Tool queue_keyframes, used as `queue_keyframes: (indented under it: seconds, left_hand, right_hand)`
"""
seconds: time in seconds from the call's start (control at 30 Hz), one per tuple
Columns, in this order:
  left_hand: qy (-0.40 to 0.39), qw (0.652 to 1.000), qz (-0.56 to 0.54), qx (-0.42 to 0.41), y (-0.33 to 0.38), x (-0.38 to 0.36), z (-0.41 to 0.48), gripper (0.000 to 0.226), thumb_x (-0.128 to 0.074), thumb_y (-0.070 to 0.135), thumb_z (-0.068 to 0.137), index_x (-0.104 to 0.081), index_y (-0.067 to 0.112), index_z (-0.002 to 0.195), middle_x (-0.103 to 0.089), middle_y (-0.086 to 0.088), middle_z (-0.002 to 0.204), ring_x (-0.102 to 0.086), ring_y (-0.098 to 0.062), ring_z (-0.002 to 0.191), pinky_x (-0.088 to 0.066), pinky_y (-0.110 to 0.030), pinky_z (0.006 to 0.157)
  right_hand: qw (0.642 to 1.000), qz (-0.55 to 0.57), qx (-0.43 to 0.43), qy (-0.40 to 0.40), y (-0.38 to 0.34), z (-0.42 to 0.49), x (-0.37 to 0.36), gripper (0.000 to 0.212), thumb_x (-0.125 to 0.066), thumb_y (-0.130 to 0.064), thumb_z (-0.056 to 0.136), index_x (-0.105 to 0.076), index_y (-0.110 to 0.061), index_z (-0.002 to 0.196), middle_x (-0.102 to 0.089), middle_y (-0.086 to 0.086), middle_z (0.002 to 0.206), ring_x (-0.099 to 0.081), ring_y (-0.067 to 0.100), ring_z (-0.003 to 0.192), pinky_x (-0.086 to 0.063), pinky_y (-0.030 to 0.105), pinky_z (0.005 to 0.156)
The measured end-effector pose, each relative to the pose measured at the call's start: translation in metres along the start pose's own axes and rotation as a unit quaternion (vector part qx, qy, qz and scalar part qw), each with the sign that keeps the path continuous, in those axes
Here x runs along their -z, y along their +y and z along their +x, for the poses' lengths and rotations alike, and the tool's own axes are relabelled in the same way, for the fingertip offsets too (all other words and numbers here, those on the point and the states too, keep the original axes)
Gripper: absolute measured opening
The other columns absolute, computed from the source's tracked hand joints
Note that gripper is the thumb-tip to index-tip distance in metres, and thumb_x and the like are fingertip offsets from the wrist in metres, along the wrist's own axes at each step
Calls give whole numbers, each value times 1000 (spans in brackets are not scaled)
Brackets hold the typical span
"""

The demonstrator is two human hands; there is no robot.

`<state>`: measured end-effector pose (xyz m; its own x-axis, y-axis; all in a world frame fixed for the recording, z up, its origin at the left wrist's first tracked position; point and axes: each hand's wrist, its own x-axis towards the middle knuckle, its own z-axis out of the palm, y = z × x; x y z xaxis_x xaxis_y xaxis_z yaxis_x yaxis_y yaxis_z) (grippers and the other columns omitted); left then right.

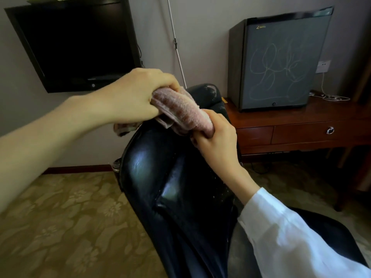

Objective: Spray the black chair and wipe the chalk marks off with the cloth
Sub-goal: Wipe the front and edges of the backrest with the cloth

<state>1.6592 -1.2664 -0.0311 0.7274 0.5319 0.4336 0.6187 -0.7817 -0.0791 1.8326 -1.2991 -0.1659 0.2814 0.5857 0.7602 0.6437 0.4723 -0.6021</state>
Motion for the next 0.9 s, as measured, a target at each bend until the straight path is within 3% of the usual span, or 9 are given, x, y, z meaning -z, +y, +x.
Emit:
queue_keyframes:
  seconds: [0.17, 0.5, 0.77, 0.9]
  left_hand:
    - [-15, 999, -34, 3, -20, -26, 67, 42, -58, -2, 79, -63, 22, 113, -60, 3, 100, -54, -14, 92, -38, -25, 81]
    - [-61, 993, -94, 28, -55, -88, 186, 39, -55, 0, 84, -61, 23, 115, -59, 1, 105, -54, -18, 99, -41, -31, 86]
    - [-71, 987, -137, 49, -56, -113, 221, 40, -51, -2, 87, -57, 18, 121, -58, -3, 109, -52, -20, 101, -40, -29, 84]
    - [-82, 988, -130, 27, -53, -103, 207, 45, -50, -4, 87, -54, 20, 125, -56, -3, 112, -51, -19, 101, -39, -29, 85]
  right_hand:
    - [999, -31, -31, 23, 51, 56, -13, 41, -63, -18, 72, -64, -22, 113, -66, 7, 97, -61, 27, 90, -48, 38, 75]
    - [995, -43, -84, 34, 151, 137, -26, 39, -59, -19, 75, -63, -20, 114, -67, 9, 101, -61, 27, 94, -51, 45, 82]
    - [990, -32, -135, 9, 172, 160, -19, 39, -58, -8, 81, -59, -17, 120, -66, 11, 107, -61, 27, 98, -52, 42, 87]
    - [990, -19, -137, -36, 161, 148, -12, 45, -58, -18, 68, -59, -27, 112, -66, 5, 97, -62, 28, 91, -53, 50, 79]
